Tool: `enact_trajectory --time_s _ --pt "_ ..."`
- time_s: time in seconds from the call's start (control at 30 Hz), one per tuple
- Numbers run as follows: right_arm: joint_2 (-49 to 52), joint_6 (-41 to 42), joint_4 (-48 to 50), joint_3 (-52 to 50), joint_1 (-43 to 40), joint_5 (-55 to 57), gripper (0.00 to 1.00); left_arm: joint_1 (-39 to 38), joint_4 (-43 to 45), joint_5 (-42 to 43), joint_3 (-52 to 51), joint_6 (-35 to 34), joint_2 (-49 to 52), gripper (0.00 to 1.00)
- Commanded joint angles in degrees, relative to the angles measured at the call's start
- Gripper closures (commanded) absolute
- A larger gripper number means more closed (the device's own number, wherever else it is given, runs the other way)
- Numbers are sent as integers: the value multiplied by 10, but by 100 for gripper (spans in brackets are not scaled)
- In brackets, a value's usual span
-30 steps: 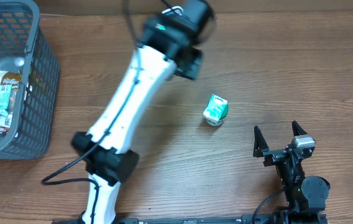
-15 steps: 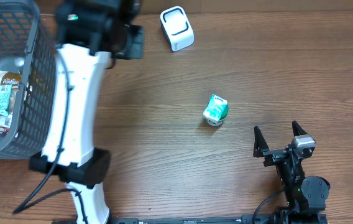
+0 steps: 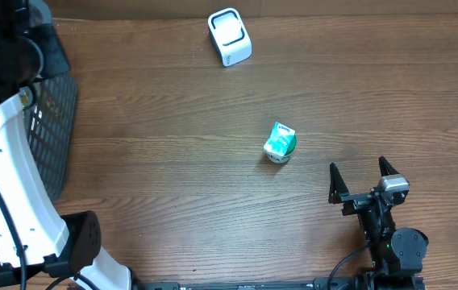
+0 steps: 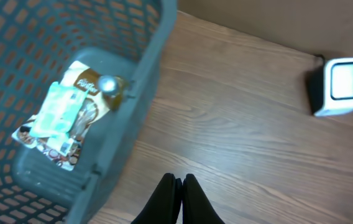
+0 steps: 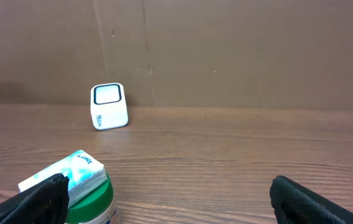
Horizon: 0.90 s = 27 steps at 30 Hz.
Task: Scan the item barcode
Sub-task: 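Open the left gripper and move it back over the basket, then lower the left gripper into the basket and grasp the oil bottle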
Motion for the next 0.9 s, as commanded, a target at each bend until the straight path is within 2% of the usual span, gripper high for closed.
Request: enact_trajectory --time_s 0.0,0.33,0.87 --pt "-5 3 2 -6 -2 3 0 41 -1 -3 7 7 -2 95" --pt "-5 3 2 -6 -2 3 0 125 -1 -1 7 -9 -1 94" --pt "-5 3 2 -6 -1 3 0 162 21 -3 7 -15 32 93"
